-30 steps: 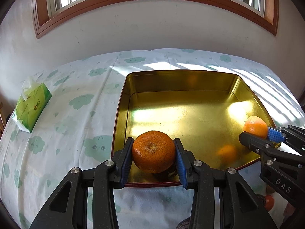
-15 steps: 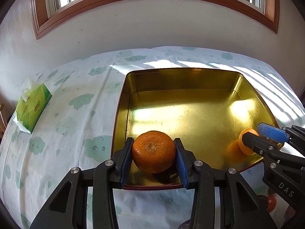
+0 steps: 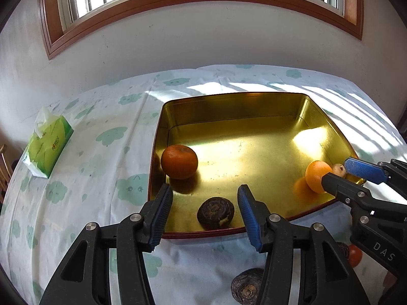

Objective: Organize fruits
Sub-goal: 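Open left tool to drop mandarin into tin while right tool drops orange, then withdraw both tools from the tin toward the remaining fruit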

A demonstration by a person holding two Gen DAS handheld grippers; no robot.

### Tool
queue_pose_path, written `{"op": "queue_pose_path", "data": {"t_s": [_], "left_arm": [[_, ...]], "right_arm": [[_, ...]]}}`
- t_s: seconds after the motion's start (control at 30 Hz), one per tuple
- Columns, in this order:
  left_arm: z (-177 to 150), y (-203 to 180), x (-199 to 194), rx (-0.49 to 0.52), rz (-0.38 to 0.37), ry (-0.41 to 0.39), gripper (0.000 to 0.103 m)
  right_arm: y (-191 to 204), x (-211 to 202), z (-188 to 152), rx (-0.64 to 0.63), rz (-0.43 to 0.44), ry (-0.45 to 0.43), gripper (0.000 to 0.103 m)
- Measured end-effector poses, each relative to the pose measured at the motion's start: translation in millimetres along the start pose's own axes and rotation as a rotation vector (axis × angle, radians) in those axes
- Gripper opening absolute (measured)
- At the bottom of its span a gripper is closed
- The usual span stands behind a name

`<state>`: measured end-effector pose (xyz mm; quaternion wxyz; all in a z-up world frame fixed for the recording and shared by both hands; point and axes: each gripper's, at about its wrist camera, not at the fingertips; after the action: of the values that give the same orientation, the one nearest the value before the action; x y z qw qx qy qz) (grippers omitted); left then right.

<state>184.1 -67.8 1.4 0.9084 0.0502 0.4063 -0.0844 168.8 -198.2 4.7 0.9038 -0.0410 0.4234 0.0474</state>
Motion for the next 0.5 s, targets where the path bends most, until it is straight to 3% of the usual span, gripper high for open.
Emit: {"op": "queue_pose_path", "data": {"t_s": [0.27, 0.5], "left_arm": [[-12.6, 1.3, -28.5, -0.01, 0.009, -0.03, 0.054], [-45.1, 8.1, -52.7, -0.018, 0.022, -0.021, 0.054]], "right_arm": [[3.0, -26.4, -10.7, -0.003, 0.005, -0.023, 0.041], [2.8, -48.2, -34.3, 0.002, 0.006, -0.024, 0.041]]}}
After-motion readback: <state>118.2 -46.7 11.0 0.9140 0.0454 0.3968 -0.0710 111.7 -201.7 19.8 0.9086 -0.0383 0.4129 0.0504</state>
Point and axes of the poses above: each gripper's, at about its wrist camera, not at the fingertips, and x roughly the way its jaws point, y to its left, z to its top, and after that the axes turned 3 degrees about -x, right-handed
